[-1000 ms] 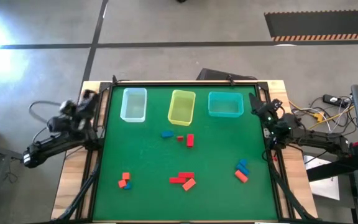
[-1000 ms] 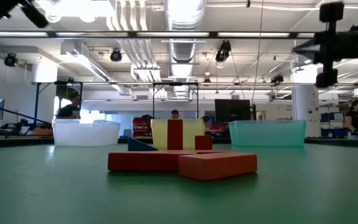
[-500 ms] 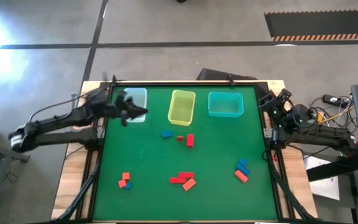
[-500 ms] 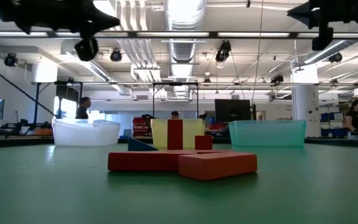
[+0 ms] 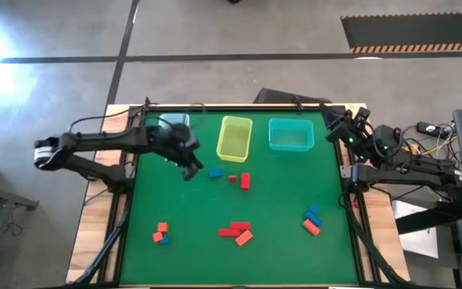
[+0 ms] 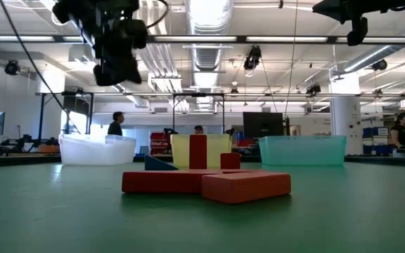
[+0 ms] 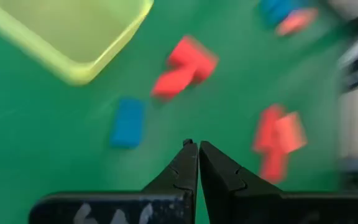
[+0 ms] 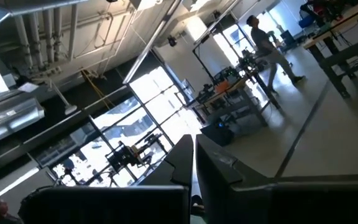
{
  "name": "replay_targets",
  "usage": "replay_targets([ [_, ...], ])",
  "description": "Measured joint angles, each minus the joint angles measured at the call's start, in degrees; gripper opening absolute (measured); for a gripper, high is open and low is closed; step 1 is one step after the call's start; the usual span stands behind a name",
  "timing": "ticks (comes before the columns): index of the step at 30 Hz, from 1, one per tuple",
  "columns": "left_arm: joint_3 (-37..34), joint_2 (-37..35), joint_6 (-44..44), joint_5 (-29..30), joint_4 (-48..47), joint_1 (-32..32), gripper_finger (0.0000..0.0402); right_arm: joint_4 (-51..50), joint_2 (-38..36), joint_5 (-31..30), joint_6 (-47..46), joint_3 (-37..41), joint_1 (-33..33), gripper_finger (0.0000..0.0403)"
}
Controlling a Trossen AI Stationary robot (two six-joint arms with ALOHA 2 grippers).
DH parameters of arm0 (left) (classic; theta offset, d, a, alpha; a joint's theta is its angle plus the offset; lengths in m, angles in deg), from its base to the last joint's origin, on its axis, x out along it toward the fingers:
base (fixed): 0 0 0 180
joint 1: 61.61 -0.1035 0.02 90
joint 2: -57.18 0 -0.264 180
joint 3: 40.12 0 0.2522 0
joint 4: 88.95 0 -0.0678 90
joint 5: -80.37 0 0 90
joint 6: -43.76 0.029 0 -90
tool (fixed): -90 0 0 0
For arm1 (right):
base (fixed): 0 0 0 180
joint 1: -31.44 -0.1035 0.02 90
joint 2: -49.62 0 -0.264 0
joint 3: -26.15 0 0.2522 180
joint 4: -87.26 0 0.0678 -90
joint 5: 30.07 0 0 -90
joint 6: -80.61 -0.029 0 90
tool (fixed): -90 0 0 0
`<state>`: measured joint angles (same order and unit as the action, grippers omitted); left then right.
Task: Sort & place blocks by color
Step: Put the blue block into the white bin
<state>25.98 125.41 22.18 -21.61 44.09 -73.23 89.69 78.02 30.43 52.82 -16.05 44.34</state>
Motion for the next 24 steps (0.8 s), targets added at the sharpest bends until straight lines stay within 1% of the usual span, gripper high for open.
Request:
replay_targets([
  [2, 1.72, 3.21, 3.9, 3.86, -2.51, 3.06, 0.0, -0.1, 0.0, -0.01, -0.07, 0.35, 0.0, 0.0009],
  [5, 3.26, 7.65, 10.03, 7.46, -2.5, 7.52, 0.0, -1.0, 0.0, 0.01, -0.19, 0.43, 0.0, 0.0009],
  [8, 3.26, 11.3, 11.52, 11.85, -1.55, 10.33, 0.0, -1.36, 0.0, 0.06, -0.72, 0.43, 0.0, 0.0009],
  [10, 2.9, 13.16, 11.53, 12.71, -0.56, 10.83, 0.0, -1.36, 0.0, 0.16, -0.7, 0.43, 0.0, 0.0009],
  [17, 2.45, 18.56, 12.62, 12.91, 4.85, 10.82, 0.0005, -1.43, 0.0, 0.16, -0.61, 0.43, 0.0, 0.0009],
  [19, 2.45, 19.89, 13.15, 12.93, 6.36, 10.78, 0.002, -1.45, 0.0, 0.18, -0.63, 0.45, 0.0, 0.0009],
  [21, 2.45, 20.83, 13.11, 13.05, 6.96, 10.72, 0.0043, -1.45, -0.01, 0.56, -0.59, 0.45, 0.0, 0.0009],
  [24, 2.45, 22.34, 13.12, 15.74, 8.24, 10.67, 0.0088, -1.48, -0.02, 1.11, -0.55, 0.45, 0.0, 0.0009],
])
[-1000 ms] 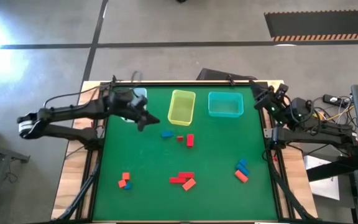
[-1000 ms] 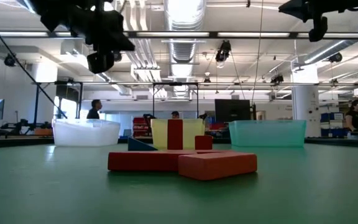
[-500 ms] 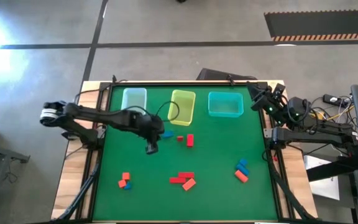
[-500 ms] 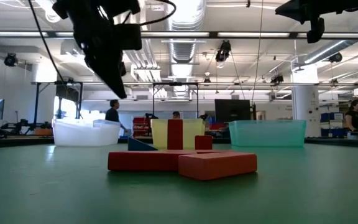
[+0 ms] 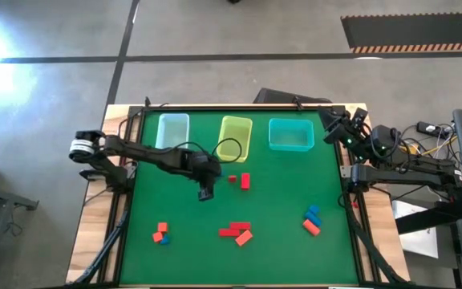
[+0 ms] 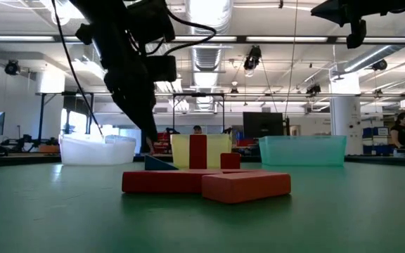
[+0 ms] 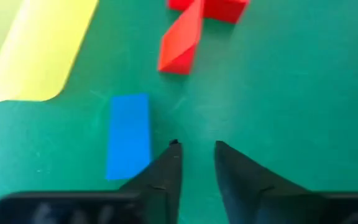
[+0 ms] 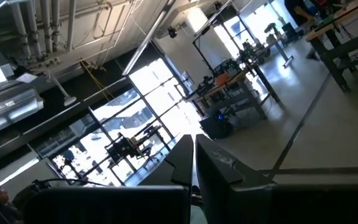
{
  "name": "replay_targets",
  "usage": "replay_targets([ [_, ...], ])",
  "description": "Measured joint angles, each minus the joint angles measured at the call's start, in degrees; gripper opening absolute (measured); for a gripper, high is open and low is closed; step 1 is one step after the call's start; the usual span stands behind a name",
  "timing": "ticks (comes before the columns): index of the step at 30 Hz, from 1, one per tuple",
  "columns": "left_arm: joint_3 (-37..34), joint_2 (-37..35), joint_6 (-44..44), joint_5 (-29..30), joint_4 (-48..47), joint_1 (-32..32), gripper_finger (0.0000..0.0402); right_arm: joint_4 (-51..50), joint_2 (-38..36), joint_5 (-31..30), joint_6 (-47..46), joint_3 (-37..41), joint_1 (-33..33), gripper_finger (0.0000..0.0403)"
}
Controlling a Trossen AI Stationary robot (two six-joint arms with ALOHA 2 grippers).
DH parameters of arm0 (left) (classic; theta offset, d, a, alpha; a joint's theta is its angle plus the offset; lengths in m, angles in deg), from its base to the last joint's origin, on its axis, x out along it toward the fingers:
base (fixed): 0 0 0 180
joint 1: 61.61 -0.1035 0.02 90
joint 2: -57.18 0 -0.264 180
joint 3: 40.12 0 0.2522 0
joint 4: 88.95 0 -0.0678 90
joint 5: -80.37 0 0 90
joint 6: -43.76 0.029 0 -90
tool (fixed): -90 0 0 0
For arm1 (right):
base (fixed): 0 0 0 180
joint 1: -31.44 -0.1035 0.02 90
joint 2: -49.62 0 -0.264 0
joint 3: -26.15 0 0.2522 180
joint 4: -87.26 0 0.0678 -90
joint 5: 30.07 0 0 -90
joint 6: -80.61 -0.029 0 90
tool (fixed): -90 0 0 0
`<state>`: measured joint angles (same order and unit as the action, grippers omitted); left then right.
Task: Sort & place blocks by color
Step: Put the blue block into the white bin
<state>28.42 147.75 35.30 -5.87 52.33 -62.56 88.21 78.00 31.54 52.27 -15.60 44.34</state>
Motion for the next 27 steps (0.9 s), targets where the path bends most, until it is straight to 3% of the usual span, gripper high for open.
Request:
replay_targets([
  [6, 0.0, 2.6, -0.03, 8.53, 0.52, -0.1, 0.018, -1.41, -0.15, 0.36, -0.11, 0.0, 0.0, 0.0009],
  [10, 0.0, 3.8, 0.34, 9.23, 0.78, -0.11, 0.0217, -1.31, -0.2, 0.36, -0.11, 0.0, 0.0, 0.0009],
  [27, -0.83, 8.79, -0.11, 10.09, 5.62, -1.61, 0.0226, -1.28, -0.2, 0.38, -0.13, -0.04, 0.0, 0.0009],
])
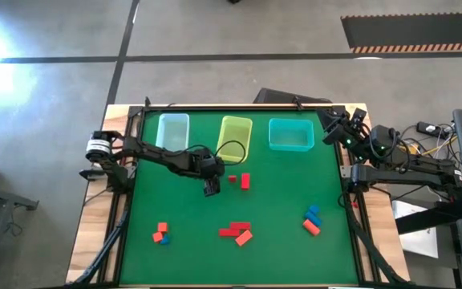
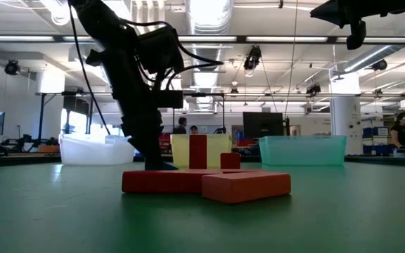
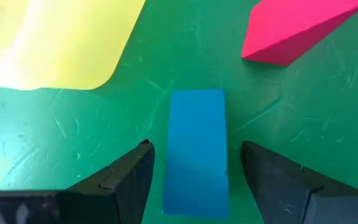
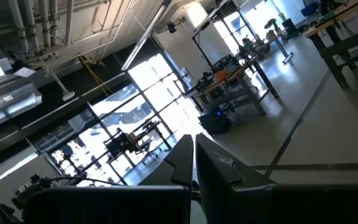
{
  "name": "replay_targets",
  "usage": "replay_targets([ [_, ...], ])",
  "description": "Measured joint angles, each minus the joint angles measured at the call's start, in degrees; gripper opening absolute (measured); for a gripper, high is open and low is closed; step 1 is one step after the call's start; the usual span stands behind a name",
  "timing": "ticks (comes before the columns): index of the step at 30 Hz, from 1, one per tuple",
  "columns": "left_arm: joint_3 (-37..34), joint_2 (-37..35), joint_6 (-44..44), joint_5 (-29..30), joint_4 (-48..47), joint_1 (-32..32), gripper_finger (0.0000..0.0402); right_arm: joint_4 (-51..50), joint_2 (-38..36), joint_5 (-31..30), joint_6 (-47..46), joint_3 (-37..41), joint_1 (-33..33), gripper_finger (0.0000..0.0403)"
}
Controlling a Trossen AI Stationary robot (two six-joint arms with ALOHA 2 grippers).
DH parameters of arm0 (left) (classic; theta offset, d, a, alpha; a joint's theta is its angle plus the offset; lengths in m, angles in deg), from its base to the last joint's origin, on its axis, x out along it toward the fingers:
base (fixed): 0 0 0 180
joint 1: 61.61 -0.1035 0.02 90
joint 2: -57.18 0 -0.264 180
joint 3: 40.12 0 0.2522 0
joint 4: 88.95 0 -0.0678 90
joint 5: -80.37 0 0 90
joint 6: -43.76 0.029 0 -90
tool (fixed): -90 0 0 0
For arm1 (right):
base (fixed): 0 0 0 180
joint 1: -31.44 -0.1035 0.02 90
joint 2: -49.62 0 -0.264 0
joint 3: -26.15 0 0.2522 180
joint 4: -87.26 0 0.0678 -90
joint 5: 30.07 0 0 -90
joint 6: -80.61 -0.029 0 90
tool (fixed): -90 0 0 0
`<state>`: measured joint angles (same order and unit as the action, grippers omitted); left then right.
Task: Sort & place blocks by color
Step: Put the blue block into the white bin
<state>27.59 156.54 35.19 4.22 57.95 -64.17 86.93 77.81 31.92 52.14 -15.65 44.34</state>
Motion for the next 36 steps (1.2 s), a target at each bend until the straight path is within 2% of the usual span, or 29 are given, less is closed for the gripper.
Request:
replay_targets([
  [7, 0.1, 0.47, -0.04, 0.04, -0.02, -0.05, 0.0218, 0.04, 0.0, 0.07, -0.03, -0.04, 0.0, 0.0009],
  [17, 0.07, -0.03, -0.18, -1.71, -0.77, -0.08, 0.0119, 0.22, -0.01, 0.09, -0.04, -0.04, 0.0, 0.0009],
  [20, 1.43, -0.99, -0.1, -3.33, -4.89, -0.1, 0.0117, 2.1, -0.09, 0.18, -0.04, -0.29, -0.02, 0.0009],
  [30, 9.03, -12.44, -0.06, -4.01, -10.85, -0.43, 0.0117, 2.24, -0.04, 4.49, 4.95, -2.75, -0.02, 0.0009],
  [36, 9.81, -20.73, -2.82, -2.08, -14.31, -2.3, 0.0117, 2.01, 0.07, 4.46, 4.5, -2.73, -0.02, 0.0009],
])
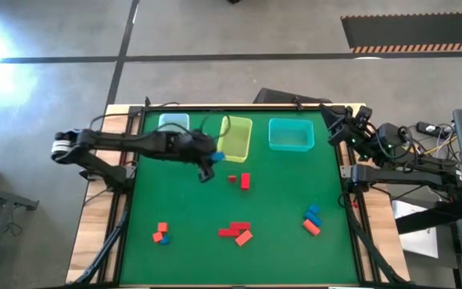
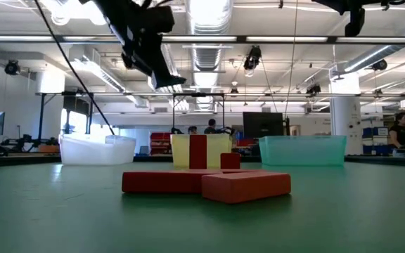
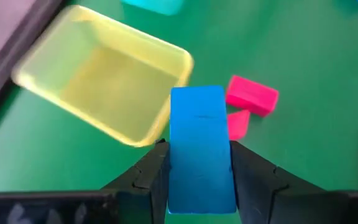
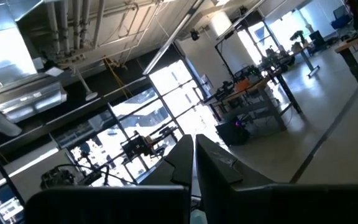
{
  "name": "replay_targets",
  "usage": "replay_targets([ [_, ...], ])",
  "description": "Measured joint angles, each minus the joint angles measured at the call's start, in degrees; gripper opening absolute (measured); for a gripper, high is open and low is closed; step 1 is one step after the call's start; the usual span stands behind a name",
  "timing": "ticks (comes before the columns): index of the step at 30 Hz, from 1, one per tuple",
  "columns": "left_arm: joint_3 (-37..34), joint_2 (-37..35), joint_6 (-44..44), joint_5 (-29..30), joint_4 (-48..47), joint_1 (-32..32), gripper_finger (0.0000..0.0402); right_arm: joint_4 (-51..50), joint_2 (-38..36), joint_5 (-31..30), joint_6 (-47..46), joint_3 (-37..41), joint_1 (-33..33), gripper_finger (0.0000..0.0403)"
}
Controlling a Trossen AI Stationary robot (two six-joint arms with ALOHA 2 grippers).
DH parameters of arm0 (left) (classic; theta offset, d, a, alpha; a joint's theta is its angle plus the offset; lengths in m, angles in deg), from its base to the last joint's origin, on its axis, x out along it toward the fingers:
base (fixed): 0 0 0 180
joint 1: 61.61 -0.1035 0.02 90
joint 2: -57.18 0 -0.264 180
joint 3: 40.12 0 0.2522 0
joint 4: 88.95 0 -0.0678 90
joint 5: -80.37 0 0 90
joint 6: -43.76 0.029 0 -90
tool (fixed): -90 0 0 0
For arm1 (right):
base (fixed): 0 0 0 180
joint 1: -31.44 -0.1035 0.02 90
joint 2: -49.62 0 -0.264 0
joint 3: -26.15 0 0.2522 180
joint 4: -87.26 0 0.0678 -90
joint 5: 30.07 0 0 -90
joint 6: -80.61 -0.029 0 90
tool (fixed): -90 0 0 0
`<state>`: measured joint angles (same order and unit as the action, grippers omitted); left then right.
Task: Sort & place blocks by color
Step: Put the blue block into the white bin
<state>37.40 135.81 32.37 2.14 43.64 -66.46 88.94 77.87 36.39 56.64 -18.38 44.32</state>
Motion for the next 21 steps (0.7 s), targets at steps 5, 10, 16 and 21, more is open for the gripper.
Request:
replay_targets([
  [5, -1.5, -5.68, -4.63, 2.51, -5.33, -3.79, 0.0117, -0.15, 0.0, -0.4, -0.03, 0.0, 0.0, 0.0009],
  [10, -1.81, -8.54, -11.89, 3.78, -14.17, -8.3, 0.0117, -0.43, 0.0, -0.42, -0.91, 0.03, 0.0, 0.0009],
  [16, -2.01, -9.5, -13.83, 3.93, -18.44, -14.49, 0.0117, -1.71, 0.01, -0.42, -1.34, 0.09, 0.0, 0.0009],
  [21, -2.03, -9.61, -15.68, 3.78, -20.27, -17.89, 0.0117, -3.3, 0.04, -0.42, -2.3, 0.13, 0.0, 0.0009],
])
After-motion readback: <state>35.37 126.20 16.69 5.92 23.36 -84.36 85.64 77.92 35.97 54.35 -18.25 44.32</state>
